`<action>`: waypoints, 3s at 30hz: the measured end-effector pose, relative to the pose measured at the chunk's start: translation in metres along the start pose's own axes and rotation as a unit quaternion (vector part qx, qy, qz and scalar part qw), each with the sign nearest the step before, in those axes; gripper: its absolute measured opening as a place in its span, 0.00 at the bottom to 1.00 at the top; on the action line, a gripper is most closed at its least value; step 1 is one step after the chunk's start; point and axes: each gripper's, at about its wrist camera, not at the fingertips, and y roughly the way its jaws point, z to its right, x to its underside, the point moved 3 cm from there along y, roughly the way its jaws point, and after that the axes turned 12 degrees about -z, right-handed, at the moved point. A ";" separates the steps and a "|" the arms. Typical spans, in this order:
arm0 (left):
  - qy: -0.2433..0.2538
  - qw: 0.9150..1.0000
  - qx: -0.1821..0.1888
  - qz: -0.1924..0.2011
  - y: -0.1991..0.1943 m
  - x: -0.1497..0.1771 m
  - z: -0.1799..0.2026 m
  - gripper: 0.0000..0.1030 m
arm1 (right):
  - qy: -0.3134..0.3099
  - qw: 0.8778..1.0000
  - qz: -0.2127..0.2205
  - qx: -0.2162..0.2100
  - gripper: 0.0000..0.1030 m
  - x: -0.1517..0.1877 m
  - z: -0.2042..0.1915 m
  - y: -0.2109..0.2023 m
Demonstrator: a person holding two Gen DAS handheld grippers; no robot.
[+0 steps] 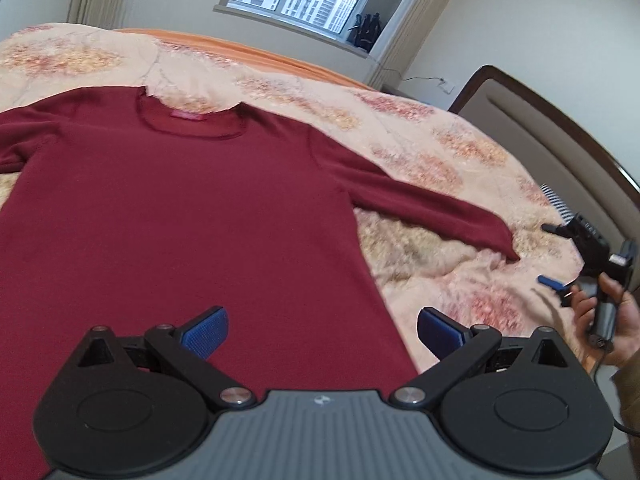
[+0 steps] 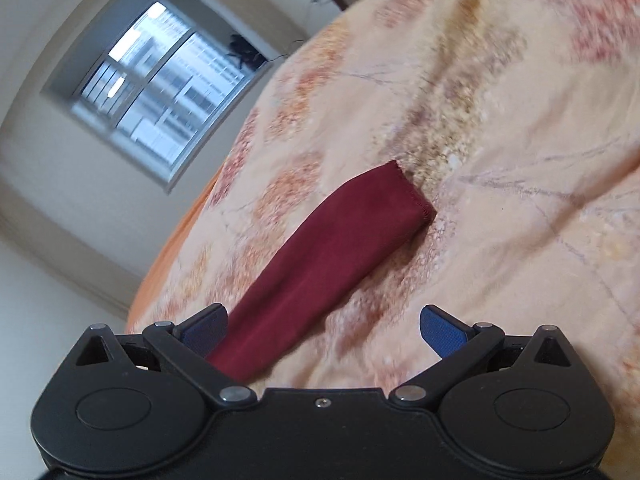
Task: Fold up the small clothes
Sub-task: 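Reach the right tool to the sweater's sleeve cuff and grasp it, then carry the cuff across the body with the right tool while the left tool grasps the other cuff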
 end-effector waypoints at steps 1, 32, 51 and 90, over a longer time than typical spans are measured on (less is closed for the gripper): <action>0.001 1.000 0.008 0.000 0.007 -0.010 0.002 1.00 | 0.010 1.000 0.002 -0.008 0.99 -0.005 0.004 0.005; 0.056 0.995 0.065 -0.044 0.255 -0.193 0.061 1.00 | 0.102 0.993 0.015 -0.062 0.66 -0.034 0.035 0.048; 0.061 0.995 0.055 -0.050 0.254 -0.191 0.062 1.00 | 0.032 0.994 0.052 -0.090 0.08 -0.054 0.009 0.057; -0.122 0.962 0.232 -0.076 0.194 -0.178 -0.059 1.00 | -0.434 0.886 -0.150 -0.072 0.34 0.226 -0.238 0.178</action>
